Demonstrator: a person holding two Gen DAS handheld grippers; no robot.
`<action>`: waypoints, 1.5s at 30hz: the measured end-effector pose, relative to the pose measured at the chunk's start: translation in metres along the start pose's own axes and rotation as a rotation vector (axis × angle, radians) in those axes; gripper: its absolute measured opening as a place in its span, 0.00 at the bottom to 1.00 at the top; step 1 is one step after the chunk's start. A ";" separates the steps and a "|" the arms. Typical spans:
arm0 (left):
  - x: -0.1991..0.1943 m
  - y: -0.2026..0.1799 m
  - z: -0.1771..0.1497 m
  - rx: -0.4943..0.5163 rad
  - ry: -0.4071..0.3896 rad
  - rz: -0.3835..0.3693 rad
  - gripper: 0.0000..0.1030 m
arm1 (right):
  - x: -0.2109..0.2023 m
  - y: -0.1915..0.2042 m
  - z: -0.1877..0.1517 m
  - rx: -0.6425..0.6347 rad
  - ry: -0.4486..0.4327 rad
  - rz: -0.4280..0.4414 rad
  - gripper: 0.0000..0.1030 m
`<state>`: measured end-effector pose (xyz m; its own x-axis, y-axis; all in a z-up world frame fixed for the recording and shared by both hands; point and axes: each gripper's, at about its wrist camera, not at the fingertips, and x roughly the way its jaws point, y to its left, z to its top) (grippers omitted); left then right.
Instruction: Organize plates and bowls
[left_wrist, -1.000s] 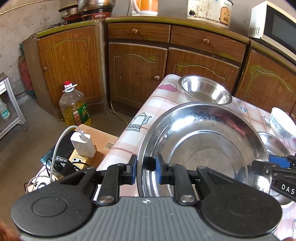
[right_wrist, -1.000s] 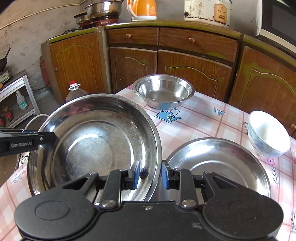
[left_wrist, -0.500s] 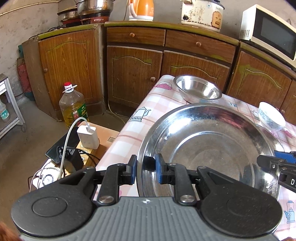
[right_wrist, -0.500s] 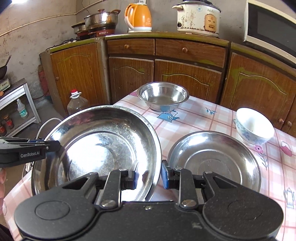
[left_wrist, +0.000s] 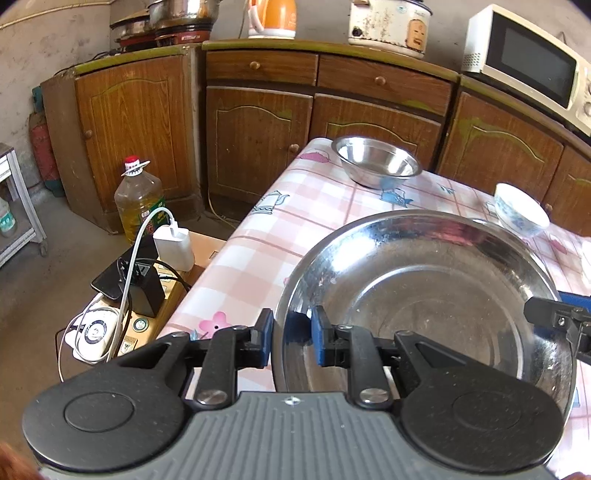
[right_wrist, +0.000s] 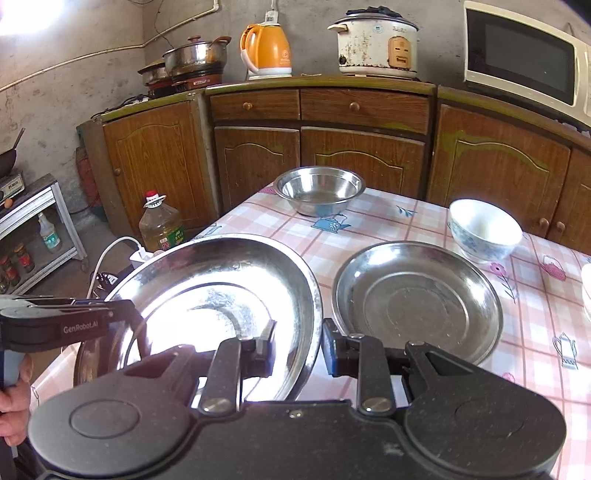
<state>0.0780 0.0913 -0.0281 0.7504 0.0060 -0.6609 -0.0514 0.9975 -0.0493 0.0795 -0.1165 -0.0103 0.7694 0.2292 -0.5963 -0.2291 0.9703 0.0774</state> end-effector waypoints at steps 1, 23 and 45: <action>-0.002 -0.001 -0.002 0.006 -0.004 -0.002 0.21 | -0.003 -0.001 -0.001 0.008 -0.003 0.001 0.31; -0.034 -0.038 -0.026 0.088 -0.008 -0.025 0.21 | -0.051 -0.033 -0.026 0.098 -0.044 -0.012 0.31; -0.052 -0.078 -0.039 0.144 0.010 -0.069 0.22 | -0.092 -0.068 -0.052 0.154 -0.067 -0.056 0.31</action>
<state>0.0176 0.0106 -0.0193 0.7422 -0.0627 -0.6673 0.0957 0.9953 0.0129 -0.0063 -0.2076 -0.0024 0.8177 0.1737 -0.5488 -0.0944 0.9809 0.1700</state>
